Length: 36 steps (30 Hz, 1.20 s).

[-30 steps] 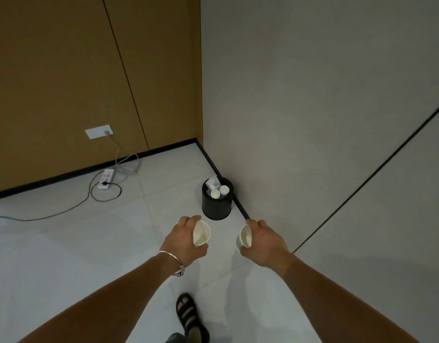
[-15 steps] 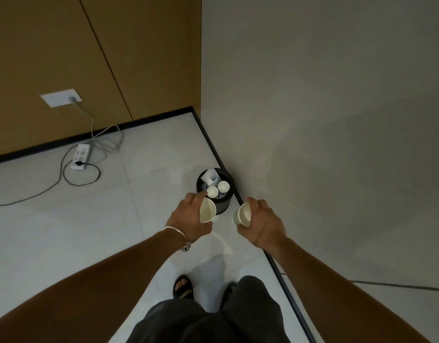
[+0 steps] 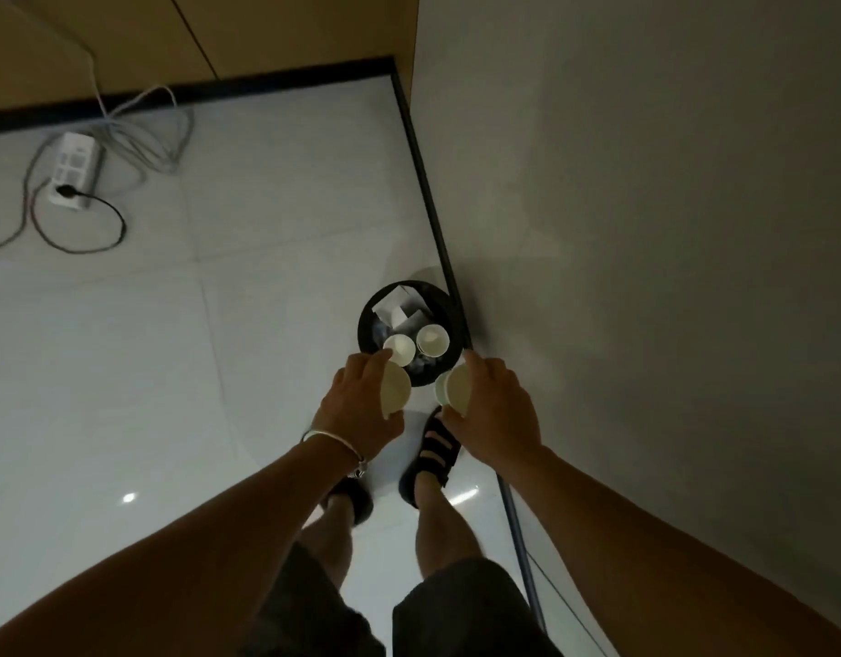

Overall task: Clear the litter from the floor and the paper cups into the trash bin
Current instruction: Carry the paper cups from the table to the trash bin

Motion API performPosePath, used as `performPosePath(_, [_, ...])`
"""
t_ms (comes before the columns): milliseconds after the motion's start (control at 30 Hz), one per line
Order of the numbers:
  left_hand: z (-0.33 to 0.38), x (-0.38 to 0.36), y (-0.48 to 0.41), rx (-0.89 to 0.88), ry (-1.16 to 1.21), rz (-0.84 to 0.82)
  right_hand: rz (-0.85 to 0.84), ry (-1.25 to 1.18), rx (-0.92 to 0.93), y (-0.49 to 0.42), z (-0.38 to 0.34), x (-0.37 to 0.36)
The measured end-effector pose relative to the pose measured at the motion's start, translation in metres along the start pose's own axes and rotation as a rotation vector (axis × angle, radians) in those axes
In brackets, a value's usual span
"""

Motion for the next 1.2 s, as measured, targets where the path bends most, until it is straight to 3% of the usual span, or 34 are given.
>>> performPosePath(233, [-0.064, -0.083, -0.136, -0.033, -0.036, -0.024, 0.078, 0.070, 0.007, -0.156, 0.043, -0.066])
performPosePath(433, [-0.093, -0.118, -0.201, -0.049, -0.108, 0.037, 0.063, 0.141, 0.042, -0.228, 0.066, -0.115])
performPosePath(567, [-0.110, -0.132, -0.215, -0.031, -0.152, 0.026, 0.123, 0.169, 0.063, -0.242, 0.071, -0.122])
performPosePath(767, [-0.109, -0.128, -0.230, -0.099, -0.350, 0.169, 0.227, 0.274, 0.180, -0.254, 0.062, -0.125])
performPosePath(900, [-0.112, -0.141, -0.242, -0.073, -0.484, 0.116, 0.222, 0.365, 0.197, -0.260, 0.056, -0.138])
performPosePath(1200, [-0.110, -0.133, -0.233, -0.054, -0.432, 0.010, 0.034, 0.319, 0.166, -0.254, 0.056, -0.140])
Point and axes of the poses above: each hand's wrist, its own y-axis away from the middle knuckle, its own x-axis out of the back of the hand, z = x × y, the point moved 10 cm from there along -y, towards the middle knuckle, and after that the axes turned 15 degrees about -z, right-handed, at the moved point
